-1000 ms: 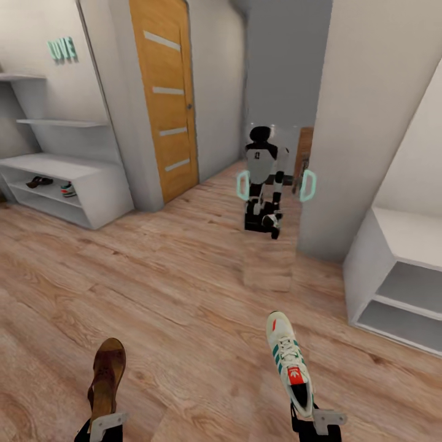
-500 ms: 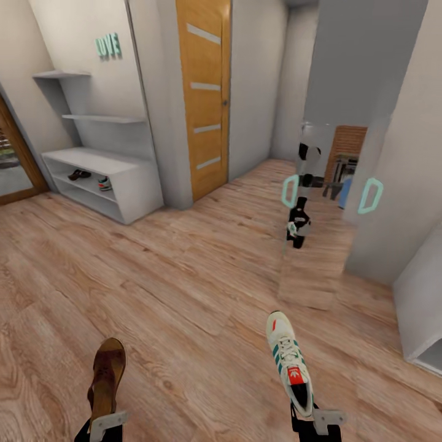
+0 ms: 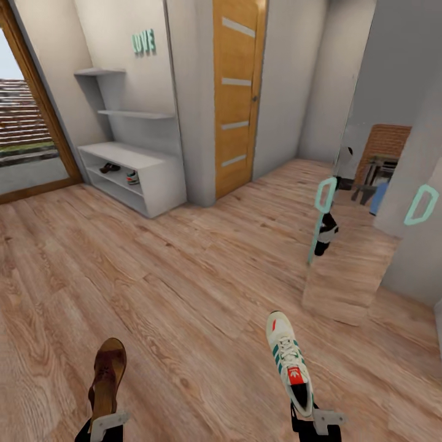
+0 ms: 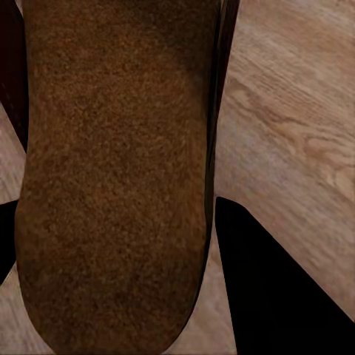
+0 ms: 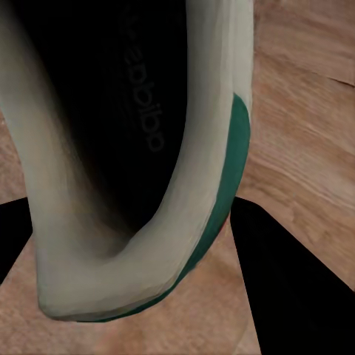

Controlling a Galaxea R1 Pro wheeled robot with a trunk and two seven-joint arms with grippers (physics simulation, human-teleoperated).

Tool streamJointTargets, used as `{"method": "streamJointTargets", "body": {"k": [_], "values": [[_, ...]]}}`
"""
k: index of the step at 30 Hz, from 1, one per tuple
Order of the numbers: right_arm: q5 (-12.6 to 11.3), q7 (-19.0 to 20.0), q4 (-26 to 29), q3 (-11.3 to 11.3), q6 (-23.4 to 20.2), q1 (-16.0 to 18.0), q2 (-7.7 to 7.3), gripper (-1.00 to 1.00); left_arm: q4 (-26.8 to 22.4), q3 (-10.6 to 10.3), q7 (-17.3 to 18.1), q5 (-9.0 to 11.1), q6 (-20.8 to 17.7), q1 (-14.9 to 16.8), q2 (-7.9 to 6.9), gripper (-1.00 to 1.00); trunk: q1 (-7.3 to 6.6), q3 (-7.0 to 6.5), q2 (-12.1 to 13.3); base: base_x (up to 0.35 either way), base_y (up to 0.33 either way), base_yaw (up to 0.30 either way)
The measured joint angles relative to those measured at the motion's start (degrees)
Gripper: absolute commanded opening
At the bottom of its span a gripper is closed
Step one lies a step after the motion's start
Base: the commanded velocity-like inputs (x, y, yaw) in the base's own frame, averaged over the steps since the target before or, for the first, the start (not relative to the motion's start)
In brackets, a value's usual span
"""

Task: Pick up the two gym shoes and the two sandals from the corridor floor and place them onto the hallstand (shoe rack) in the corridor, making sure they are on the rack and not on the floor. Arrange them so the two gym shoes are next to each other and the two sandals are next to each other.

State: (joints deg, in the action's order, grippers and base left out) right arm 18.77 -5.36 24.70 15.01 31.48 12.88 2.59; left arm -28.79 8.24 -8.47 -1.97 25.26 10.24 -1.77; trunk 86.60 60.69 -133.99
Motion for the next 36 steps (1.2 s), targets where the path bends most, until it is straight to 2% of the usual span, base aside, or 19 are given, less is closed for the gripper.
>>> {"method": "streamJointTargets", "body": {"k": [14,36], "values": [[0.0,0.0,0.0,0.0,0.0,0.0,0.0,-1.0,0.0,0.1,0.0,0.0,0.1,0.0,0.0,-1.0,0.0,0.75,0.0,0.315,0.134,0.251],[-0.1,0.0,0.0,0.0,0.0,0.0,0.0,-1.0,0.0,0.2,0.0,0.1,0.1,0.0,0.0,-1.0,0.0,1.71,0.0,0.287,0.197,0.256]]}}
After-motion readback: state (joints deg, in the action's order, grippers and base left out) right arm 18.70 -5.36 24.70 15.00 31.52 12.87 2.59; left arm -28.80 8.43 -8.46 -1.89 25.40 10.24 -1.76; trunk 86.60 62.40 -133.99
